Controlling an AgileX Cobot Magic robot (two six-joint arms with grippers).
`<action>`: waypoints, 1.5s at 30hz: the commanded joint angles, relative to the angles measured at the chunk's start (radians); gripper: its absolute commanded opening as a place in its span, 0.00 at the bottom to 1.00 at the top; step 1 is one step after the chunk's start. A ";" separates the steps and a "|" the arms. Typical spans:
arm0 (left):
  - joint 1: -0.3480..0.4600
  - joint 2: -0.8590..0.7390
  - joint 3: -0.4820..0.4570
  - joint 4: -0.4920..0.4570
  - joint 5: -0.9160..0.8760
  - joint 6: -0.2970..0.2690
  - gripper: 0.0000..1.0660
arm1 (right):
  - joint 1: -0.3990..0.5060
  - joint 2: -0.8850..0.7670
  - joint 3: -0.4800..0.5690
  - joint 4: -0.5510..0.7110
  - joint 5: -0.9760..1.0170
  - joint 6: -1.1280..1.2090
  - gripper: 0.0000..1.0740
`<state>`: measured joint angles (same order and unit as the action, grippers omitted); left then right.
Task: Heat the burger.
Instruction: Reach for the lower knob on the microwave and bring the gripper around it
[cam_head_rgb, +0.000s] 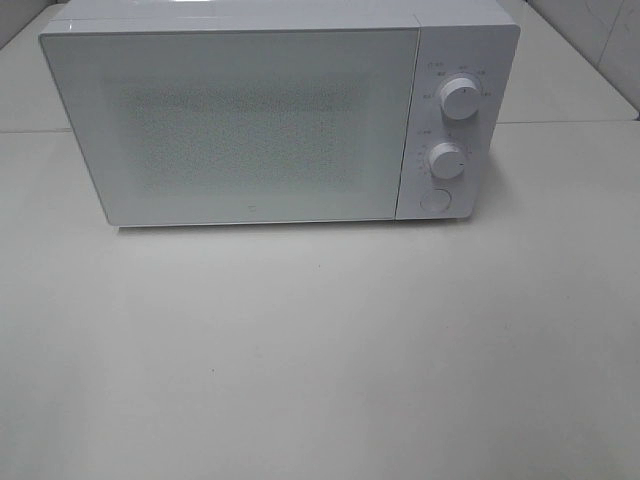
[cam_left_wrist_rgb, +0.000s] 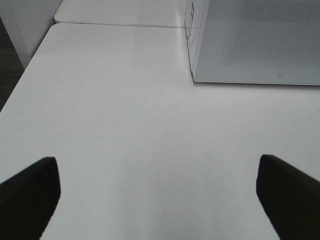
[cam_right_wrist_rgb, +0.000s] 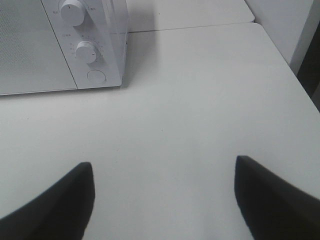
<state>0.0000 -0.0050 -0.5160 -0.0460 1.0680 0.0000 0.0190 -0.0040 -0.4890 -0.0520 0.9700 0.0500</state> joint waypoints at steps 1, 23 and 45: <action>0.002 -0.024 0.000 0.005 0.004 -0.008 0.95 | -0.006 -0.028 0.001 0.000 -0.006 -0.007 0.71; 0.002 -0.023 0.000 0.002 0.004 0.000 0.94 | -0.006 -0.028 0.001 0.002 -0.006 -0.010 0.71; 0.002 -0.016 0.000 0.002 0.004 0.000 0.94 | -0.006 0.087 -0.024 0.014 -0.230 -0.133 0.71</action>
<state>0.0000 -0.0050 -0.5150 -0.0460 1.0690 0.0000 0.0190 0.0290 -0.5040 -0.0580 0.8860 -0.0590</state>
